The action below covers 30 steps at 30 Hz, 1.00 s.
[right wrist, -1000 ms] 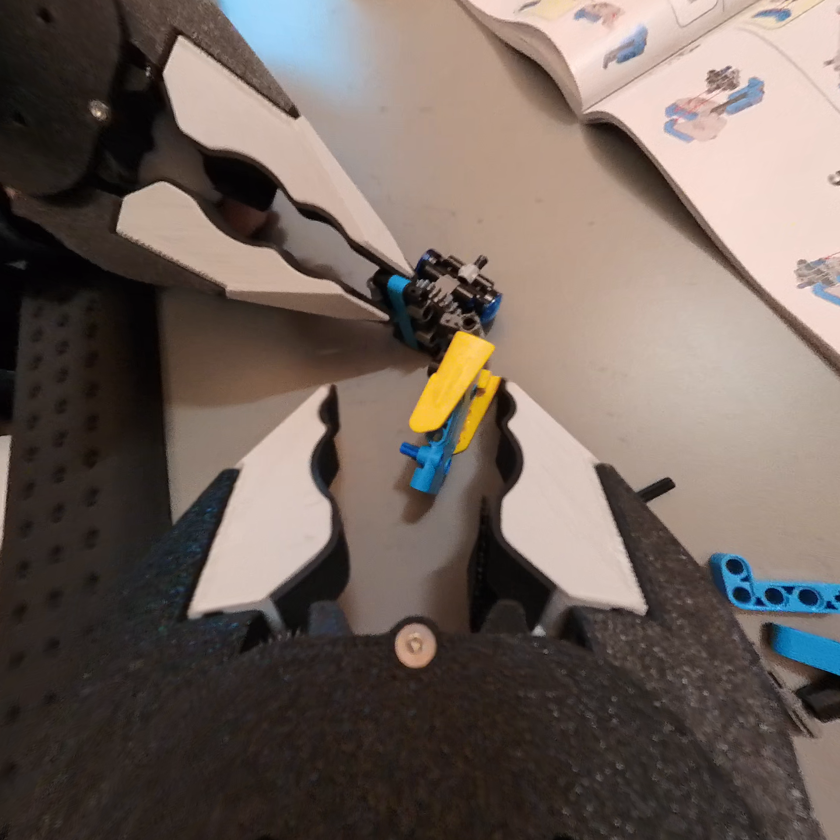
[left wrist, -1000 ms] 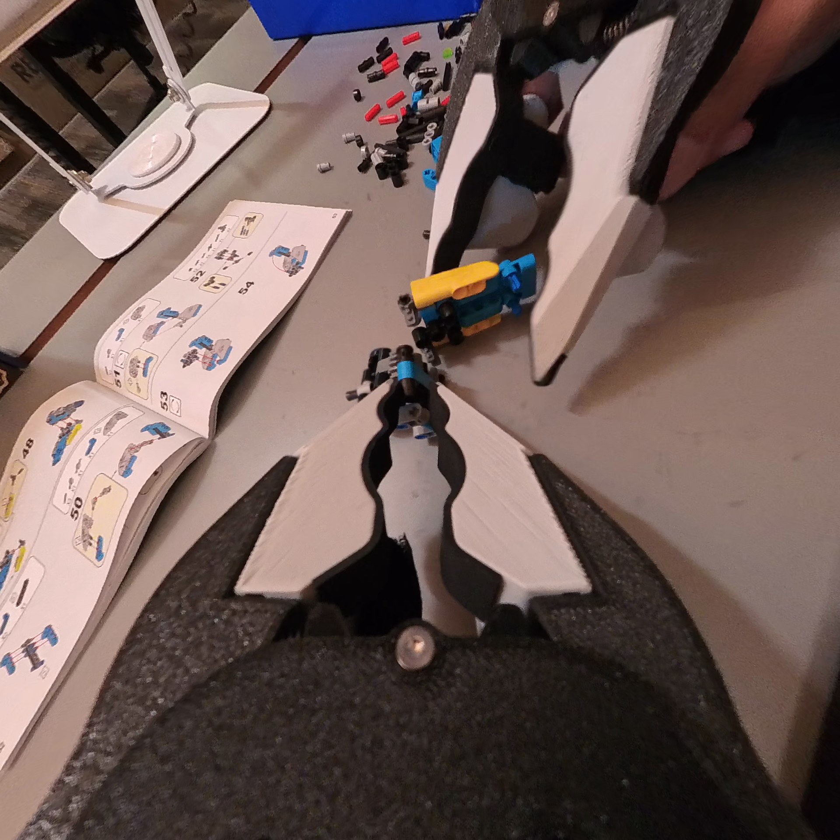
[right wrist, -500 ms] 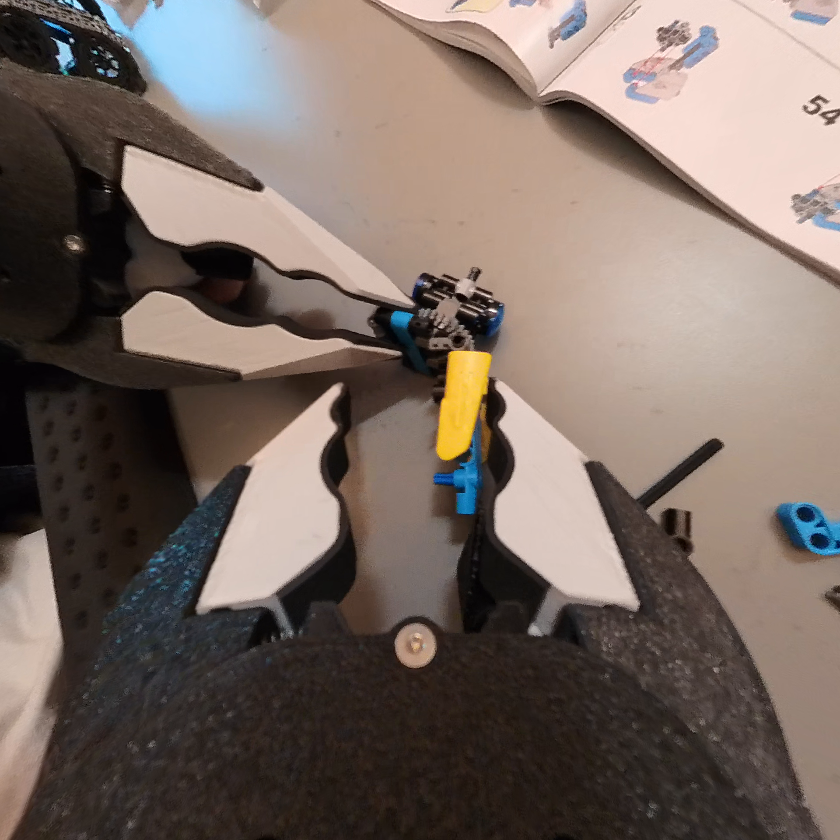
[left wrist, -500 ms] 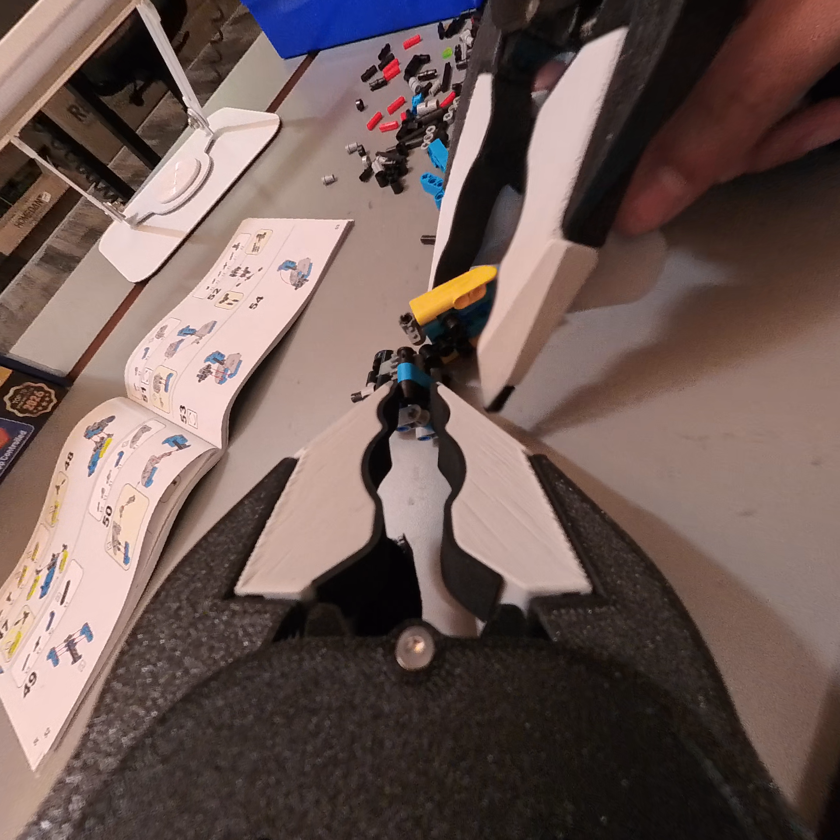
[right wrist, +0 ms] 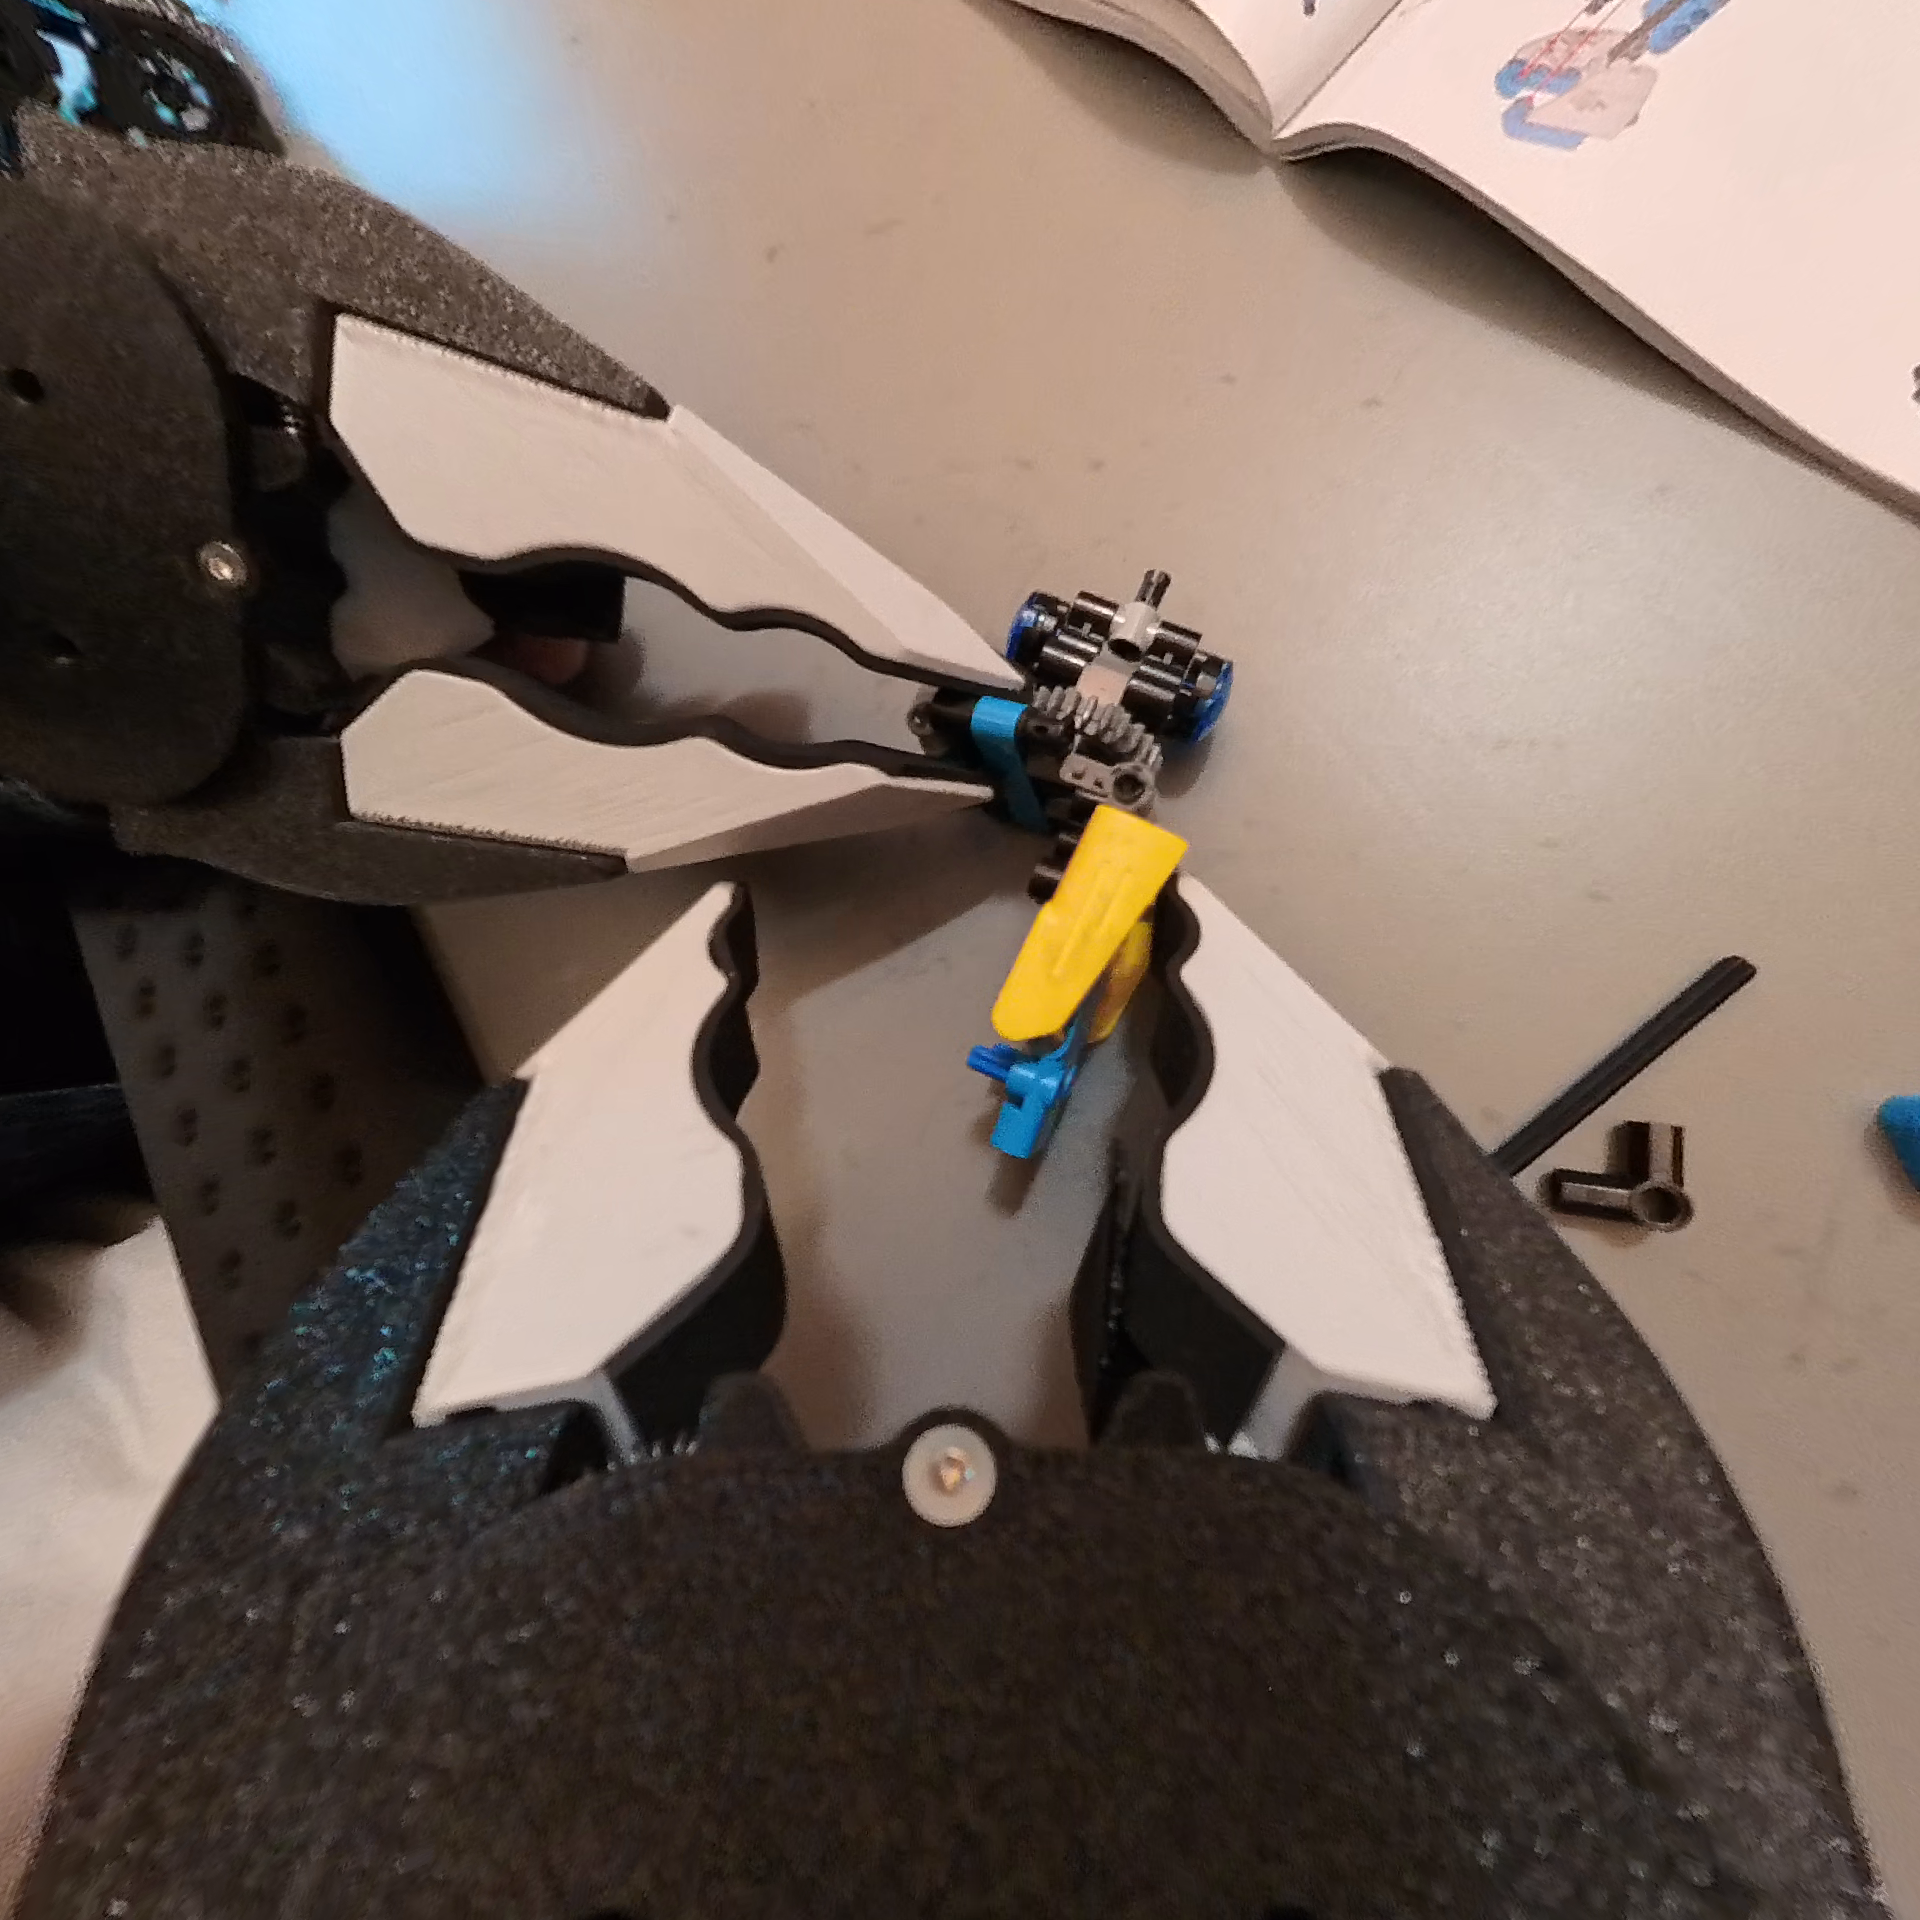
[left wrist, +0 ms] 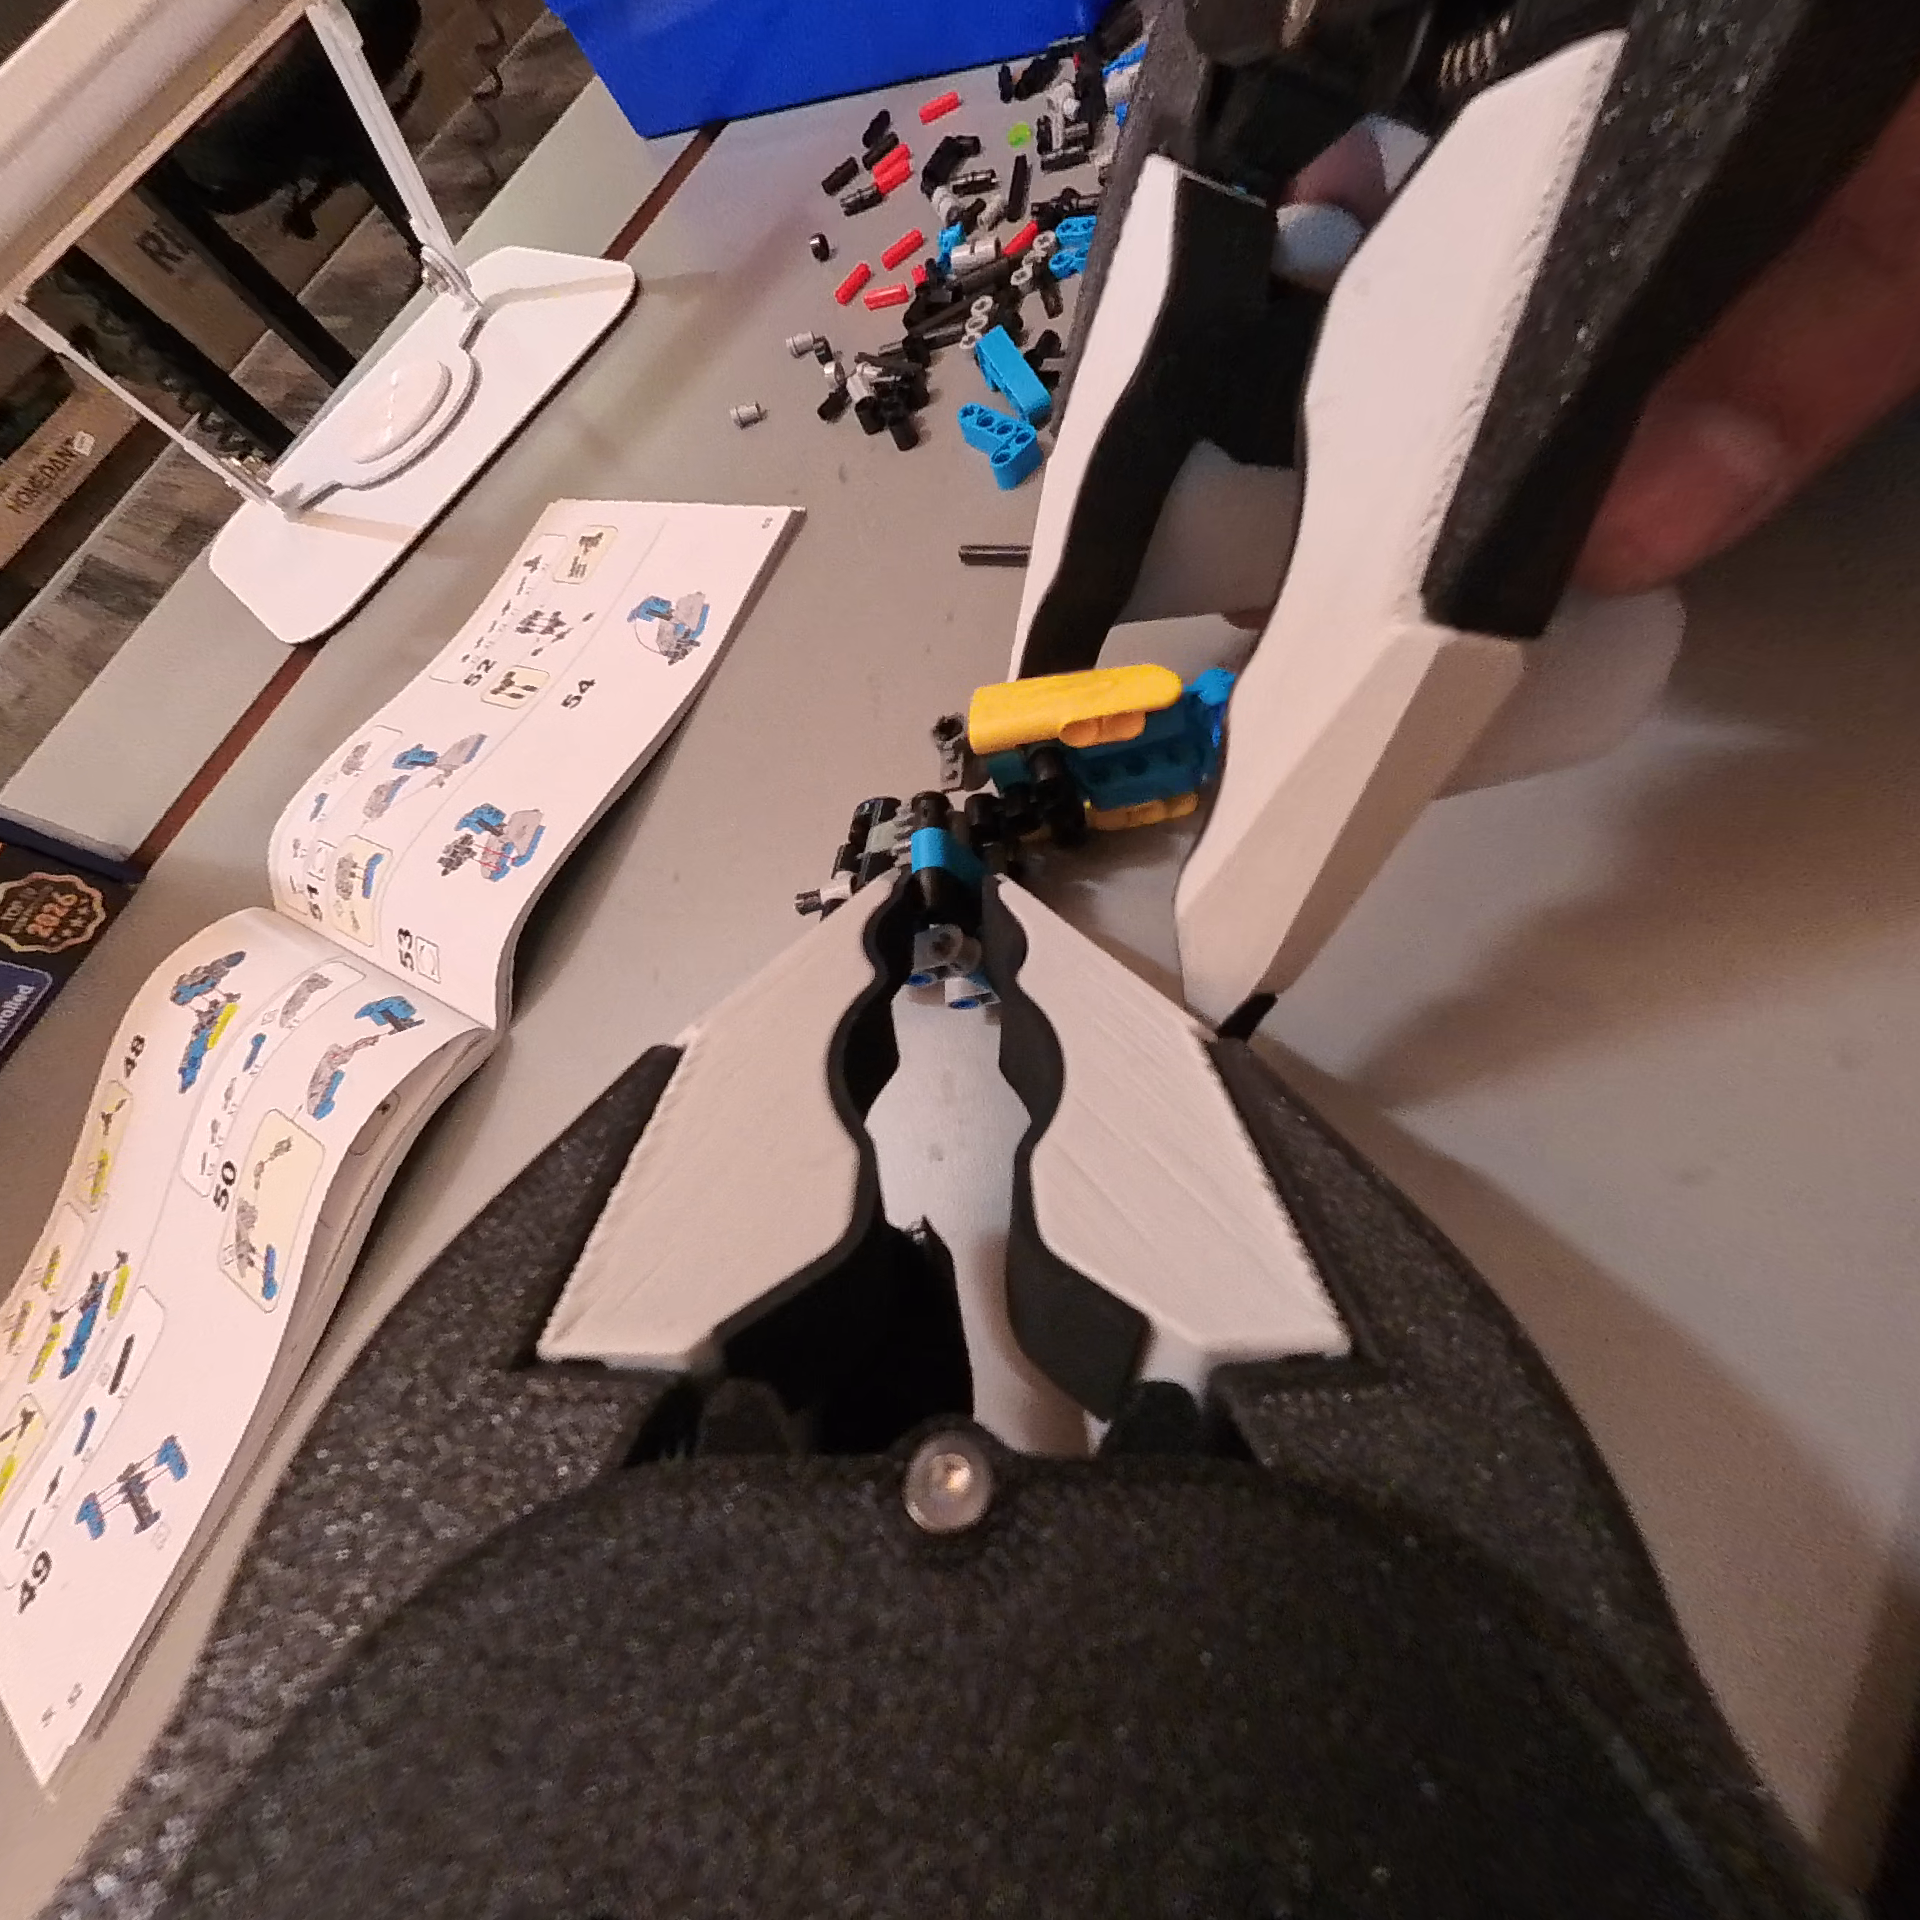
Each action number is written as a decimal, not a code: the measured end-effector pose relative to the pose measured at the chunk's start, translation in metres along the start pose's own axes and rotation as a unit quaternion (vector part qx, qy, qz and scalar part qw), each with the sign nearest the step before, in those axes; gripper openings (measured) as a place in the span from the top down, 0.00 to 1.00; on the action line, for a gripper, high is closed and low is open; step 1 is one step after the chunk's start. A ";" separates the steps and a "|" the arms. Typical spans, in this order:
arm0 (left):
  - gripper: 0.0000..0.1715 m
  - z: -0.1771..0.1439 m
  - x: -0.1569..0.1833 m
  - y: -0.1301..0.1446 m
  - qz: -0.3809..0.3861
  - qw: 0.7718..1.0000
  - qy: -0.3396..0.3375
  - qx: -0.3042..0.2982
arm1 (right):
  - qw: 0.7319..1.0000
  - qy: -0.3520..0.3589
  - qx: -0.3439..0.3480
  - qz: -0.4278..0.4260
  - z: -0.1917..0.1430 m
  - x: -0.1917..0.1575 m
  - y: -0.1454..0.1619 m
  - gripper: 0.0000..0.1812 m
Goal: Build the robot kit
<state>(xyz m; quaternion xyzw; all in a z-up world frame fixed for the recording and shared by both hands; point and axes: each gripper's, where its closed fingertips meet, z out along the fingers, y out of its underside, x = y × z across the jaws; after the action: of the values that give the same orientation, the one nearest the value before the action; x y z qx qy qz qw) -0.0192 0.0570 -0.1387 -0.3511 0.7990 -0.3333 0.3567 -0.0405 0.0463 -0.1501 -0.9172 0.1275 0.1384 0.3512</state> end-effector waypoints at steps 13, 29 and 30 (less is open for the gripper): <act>0.93 0.000 -0.001 0.001 -0.020 0.999 0.030 0.004 | 0.999 -0.043 0.012 0.018 -0.005 0.013 -0.003 0.71; 0.94 0.000 -0.005 0.000 -0.065 0.997 0.047 0.008 | 0.999 -0.040 -0.001 0.009 -0.001 0.007 -0.001 0.76; 0.94 -0.001 -0.004 -0.001 -0.059 0.997 0.046 0.009 | 0.999 -0.034 0.004 0.012 -0.001 0.010 -0.002 0.76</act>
<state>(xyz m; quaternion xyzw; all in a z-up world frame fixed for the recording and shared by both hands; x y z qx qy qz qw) -0.0177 0.0599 -0.1366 -0.3785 0.7895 -0.3770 0.3021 -0.0307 0.0459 -0.1517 -0.9091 0.1267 0.1728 0.3572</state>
